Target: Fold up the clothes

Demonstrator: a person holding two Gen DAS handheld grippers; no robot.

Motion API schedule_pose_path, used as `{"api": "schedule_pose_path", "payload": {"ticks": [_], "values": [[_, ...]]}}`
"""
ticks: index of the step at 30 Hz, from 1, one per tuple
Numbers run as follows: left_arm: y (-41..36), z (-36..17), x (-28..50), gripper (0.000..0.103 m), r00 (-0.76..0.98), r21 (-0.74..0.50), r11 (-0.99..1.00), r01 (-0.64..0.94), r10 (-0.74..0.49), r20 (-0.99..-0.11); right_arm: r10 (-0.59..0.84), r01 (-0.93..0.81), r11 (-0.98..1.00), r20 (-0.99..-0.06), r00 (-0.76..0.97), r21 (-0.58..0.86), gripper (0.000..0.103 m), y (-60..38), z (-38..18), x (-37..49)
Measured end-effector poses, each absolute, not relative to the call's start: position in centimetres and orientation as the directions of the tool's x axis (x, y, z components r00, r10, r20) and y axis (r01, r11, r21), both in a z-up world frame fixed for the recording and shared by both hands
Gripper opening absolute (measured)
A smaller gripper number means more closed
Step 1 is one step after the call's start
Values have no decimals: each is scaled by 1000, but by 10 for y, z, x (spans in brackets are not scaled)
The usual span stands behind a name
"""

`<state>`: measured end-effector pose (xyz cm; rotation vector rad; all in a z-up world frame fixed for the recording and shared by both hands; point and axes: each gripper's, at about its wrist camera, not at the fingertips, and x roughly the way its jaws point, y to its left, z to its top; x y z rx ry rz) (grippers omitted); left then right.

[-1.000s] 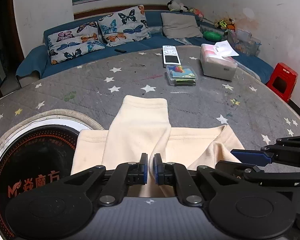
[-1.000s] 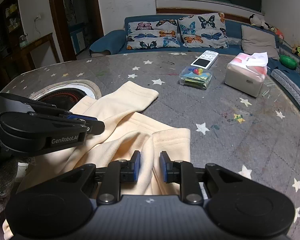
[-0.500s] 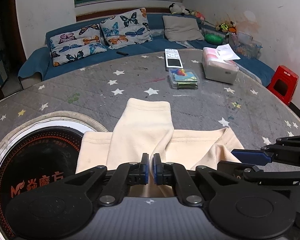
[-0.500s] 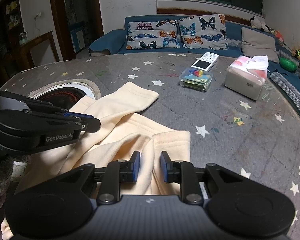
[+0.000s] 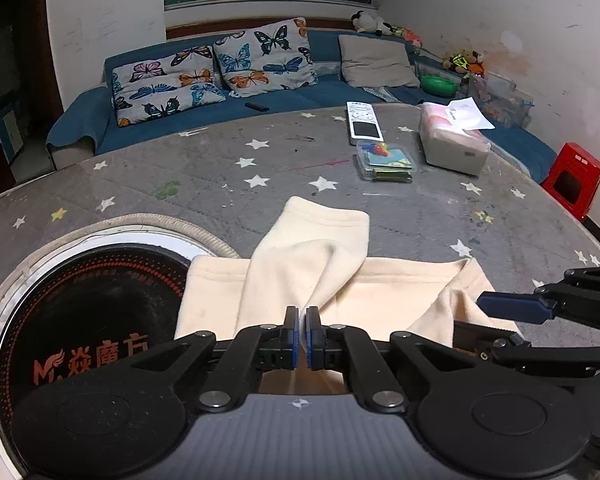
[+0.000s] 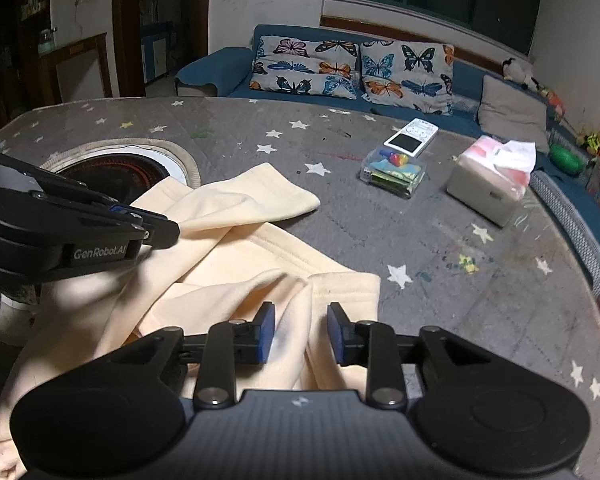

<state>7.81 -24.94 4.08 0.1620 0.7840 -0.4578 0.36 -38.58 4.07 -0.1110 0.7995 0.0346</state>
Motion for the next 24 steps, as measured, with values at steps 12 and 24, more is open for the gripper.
{"api": "schedule_pose_path", "payload": {"ticks": [12,24], "values": [[-247,42,76,4,619,-26,893,449,-332,-712,-30,-76,990,-712,701,-117,29,-384,44,2],[-244,45,73,4,620,-27,894,446,-331,-712,-24,-67,992,-695,719,-104,28,-390,50,-3]]}}
